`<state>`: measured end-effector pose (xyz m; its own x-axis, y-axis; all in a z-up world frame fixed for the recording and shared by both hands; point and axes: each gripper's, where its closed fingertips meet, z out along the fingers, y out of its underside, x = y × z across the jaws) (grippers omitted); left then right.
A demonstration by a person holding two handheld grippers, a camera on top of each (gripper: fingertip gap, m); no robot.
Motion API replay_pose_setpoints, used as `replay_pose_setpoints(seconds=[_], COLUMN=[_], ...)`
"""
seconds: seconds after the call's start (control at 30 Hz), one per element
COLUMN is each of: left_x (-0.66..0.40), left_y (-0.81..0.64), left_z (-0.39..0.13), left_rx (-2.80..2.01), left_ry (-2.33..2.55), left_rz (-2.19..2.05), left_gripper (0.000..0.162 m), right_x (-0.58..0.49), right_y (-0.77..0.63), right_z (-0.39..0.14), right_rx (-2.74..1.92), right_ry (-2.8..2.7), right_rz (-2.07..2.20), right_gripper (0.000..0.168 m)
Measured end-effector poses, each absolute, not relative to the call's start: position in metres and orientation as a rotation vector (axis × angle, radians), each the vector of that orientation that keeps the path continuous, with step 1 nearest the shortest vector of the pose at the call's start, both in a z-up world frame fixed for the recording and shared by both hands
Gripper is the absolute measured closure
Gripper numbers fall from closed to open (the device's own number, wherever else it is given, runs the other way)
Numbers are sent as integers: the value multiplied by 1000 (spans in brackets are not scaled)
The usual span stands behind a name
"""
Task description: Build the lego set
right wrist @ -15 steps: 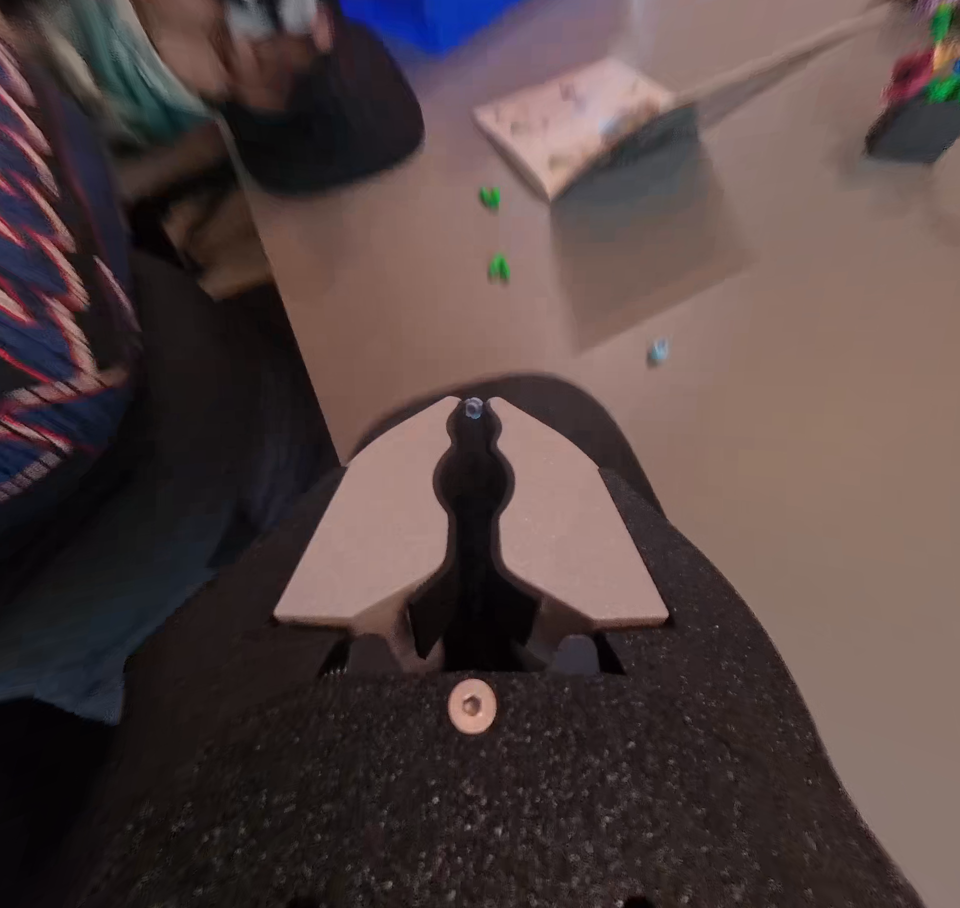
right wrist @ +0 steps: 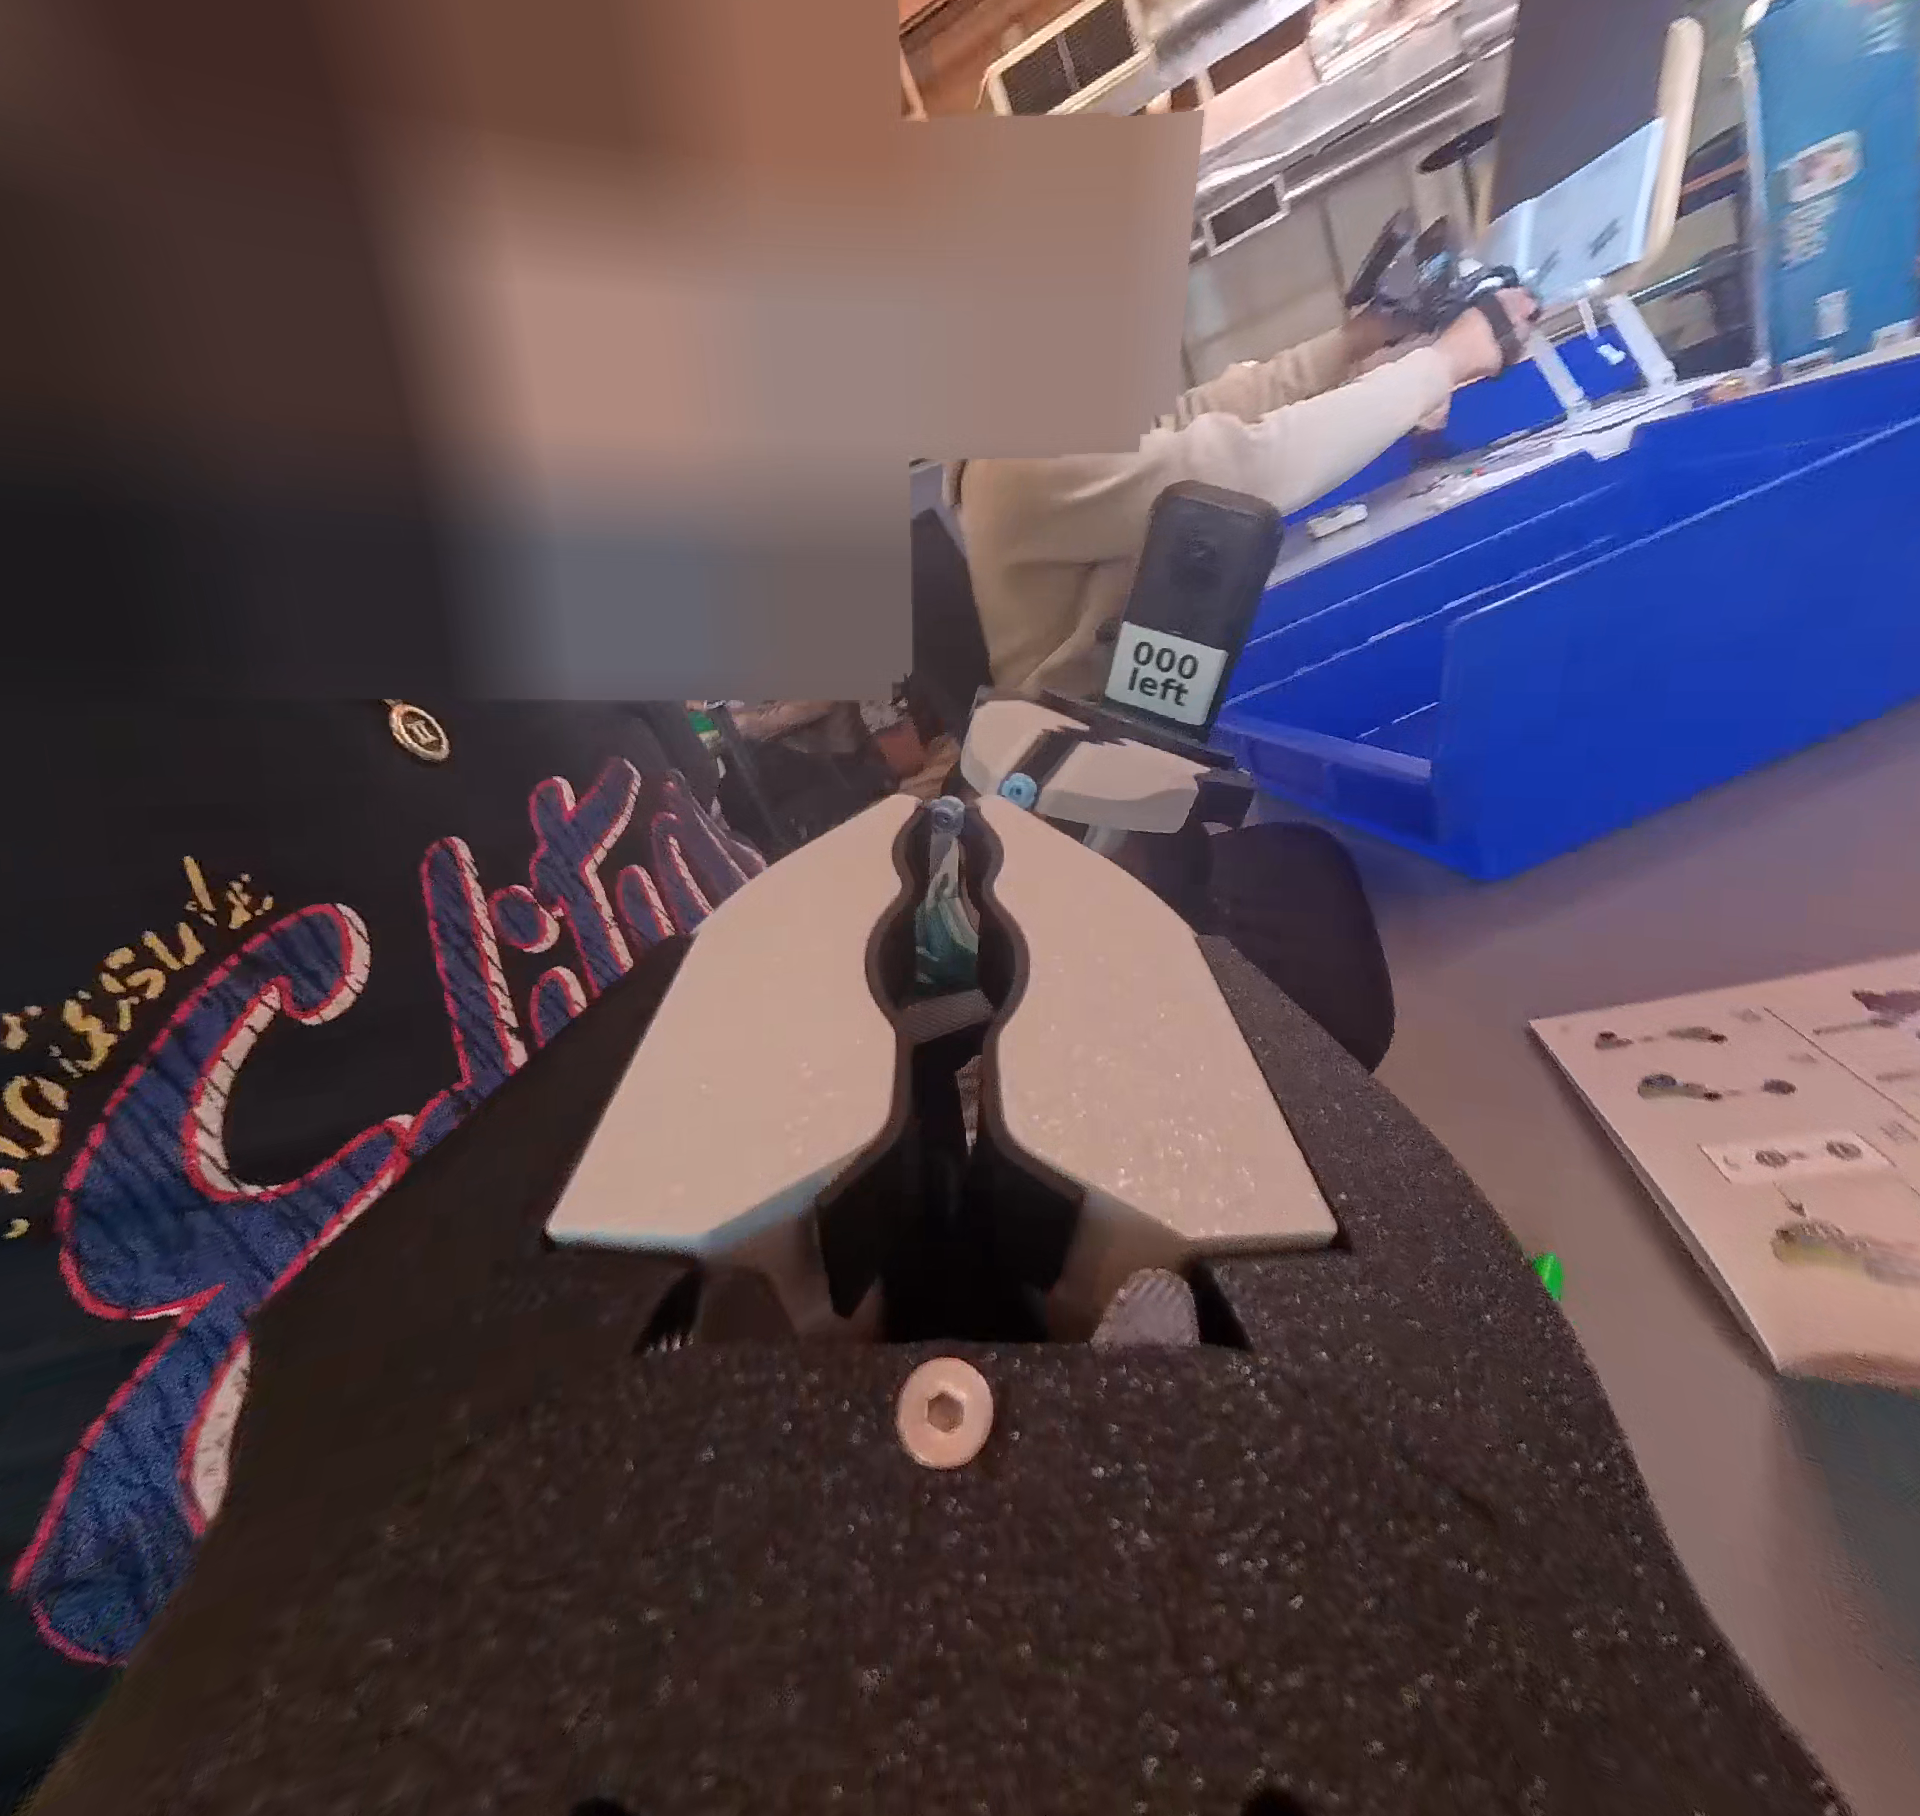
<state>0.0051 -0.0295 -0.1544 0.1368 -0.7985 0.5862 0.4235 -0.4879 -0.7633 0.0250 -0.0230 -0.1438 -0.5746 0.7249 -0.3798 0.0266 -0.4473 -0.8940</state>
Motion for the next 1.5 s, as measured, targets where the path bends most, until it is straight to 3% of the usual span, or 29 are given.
replay_pose_setpoints(seconds=[0.4, 1.5], left_x=[5, 5], left_y=[-35, -22], left_z=[-148, -160], left_rx=[-1360, -1444], left_ry=[380, 318], left_rz=[-1714, -1583], left_gripper=[156, 156], right_x=[2, -2], right_y=[-34, -25], right_z=[-144, -157], right_rx=[-988, -1014], right_ry=[-1401, -1429], right_rz=[2137, 1944], right_gripper=[162, 162])
